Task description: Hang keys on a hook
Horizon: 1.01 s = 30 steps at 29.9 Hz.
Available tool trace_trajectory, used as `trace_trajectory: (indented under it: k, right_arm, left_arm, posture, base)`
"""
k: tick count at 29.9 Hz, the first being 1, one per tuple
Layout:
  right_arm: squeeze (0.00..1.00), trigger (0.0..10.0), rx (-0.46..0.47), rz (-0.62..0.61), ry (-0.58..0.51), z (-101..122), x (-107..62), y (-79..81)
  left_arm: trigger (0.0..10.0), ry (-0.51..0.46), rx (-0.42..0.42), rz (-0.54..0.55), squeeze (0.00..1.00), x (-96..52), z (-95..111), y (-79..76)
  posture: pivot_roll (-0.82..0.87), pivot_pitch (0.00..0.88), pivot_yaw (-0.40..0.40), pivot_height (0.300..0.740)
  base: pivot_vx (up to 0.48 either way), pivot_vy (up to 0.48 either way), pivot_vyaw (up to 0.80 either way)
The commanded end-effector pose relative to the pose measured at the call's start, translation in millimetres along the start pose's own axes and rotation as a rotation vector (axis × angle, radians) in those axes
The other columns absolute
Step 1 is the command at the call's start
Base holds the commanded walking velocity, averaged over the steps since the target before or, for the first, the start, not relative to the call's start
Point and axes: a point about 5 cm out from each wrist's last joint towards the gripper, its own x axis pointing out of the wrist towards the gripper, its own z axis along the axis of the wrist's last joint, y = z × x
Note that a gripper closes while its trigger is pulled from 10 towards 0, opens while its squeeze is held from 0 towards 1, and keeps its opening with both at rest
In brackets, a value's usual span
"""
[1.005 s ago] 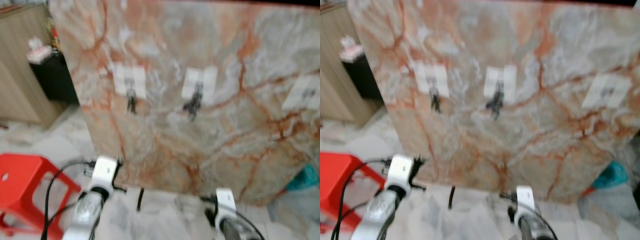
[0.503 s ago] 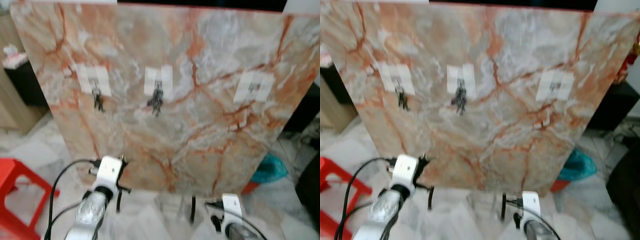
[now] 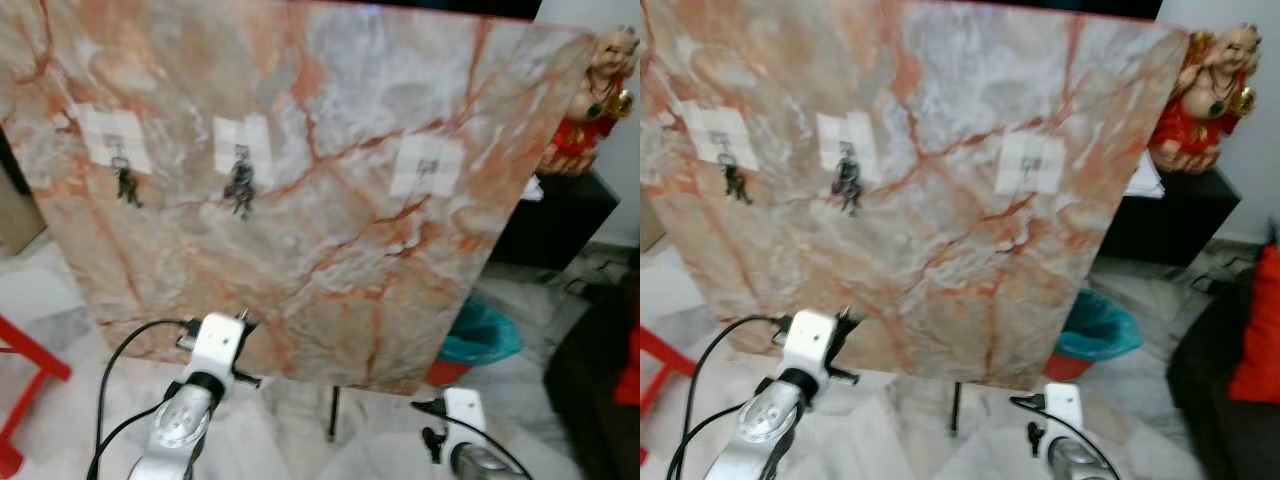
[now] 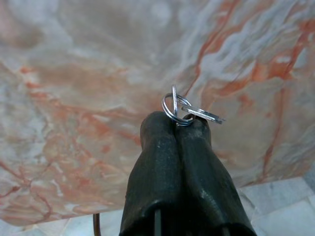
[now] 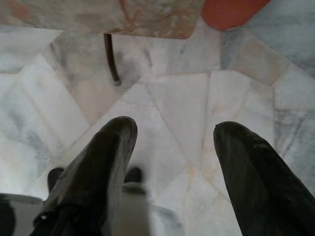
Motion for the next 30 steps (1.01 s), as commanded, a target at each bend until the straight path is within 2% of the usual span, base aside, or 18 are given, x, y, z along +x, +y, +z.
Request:
trace_trajectory:
  k: [1,19,27,30]
  right_arm:
    - [0.00,10.0,-0.010,-0.029,-0.005,4,-0.8,-11.2]
    - [0.00,10.0,-0.032,-0.033,0.005,4,-1.1,-13.8]
    - [0.00,10.0,-0.026,-0.040,0.001,4,-1.2,-15.1]
    - [0.00,10.0,-0.013,-0.035,-0.004,4,-1.2,-14.6]
  left_arm:
    - [10.0,-0.019,0.012,-0.011,0.00,3.2,6,-5.1]
    - [10.0,-0.033,0.002,0.003,0.00,3.3,7,-9.7]
    - [10.0,-0.062,-0.008,0.015,0.00,4.0,13,-8.0]
    - [10.0,-0.079,0.010,0.069,0.00,4.9,18,-0.6]
  posture:
    - [0.03,0.000,-0.079,0.740]
    - [0.03,0.000,-0.098,0.740]
    - [0.02,0.000,-0.099,0.740]
    - [0.02,0.000,-0.100,0.740]
  base:
    - [0.000,-0.469,0.00]
    - [0.000,-0.467,0.00]
    - [0.000,-0.184,0.00]
    - [0.000,0.000,0.00]
